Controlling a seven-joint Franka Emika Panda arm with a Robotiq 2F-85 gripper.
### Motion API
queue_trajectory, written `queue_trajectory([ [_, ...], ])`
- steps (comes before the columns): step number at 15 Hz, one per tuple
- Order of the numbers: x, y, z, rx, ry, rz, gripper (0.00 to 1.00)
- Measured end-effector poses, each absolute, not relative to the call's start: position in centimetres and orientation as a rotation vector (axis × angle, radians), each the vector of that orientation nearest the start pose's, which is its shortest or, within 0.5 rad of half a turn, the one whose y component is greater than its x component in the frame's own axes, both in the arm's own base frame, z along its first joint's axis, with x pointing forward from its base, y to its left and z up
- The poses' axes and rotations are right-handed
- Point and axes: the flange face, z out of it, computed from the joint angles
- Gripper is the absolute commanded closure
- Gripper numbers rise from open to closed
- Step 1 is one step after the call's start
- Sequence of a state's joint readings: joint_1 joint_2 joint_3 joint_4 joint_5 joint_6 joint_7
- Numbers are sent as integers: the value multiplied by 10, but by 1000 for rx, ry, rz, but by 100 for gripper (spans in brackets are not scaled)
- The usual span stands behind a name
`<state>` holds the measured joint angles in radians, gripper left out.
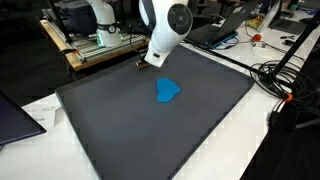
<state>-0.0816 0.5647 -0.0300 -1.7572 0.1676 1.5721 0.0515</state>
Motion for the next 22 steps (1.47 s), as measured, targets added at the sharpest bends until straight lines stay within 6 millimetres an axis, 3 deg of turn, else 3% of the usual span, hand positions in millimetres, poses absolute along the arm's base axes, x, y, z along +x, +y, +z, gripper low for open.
queue_trajectory([
  [4,544,-49,262,-2824,372,827,77],
  [12,477,-45,347,-2918,471,363,77],
  [17,465,-38,387,-2940,573,-27,77],
  [22,466,-15,399,-2998,606,-411,77],
])
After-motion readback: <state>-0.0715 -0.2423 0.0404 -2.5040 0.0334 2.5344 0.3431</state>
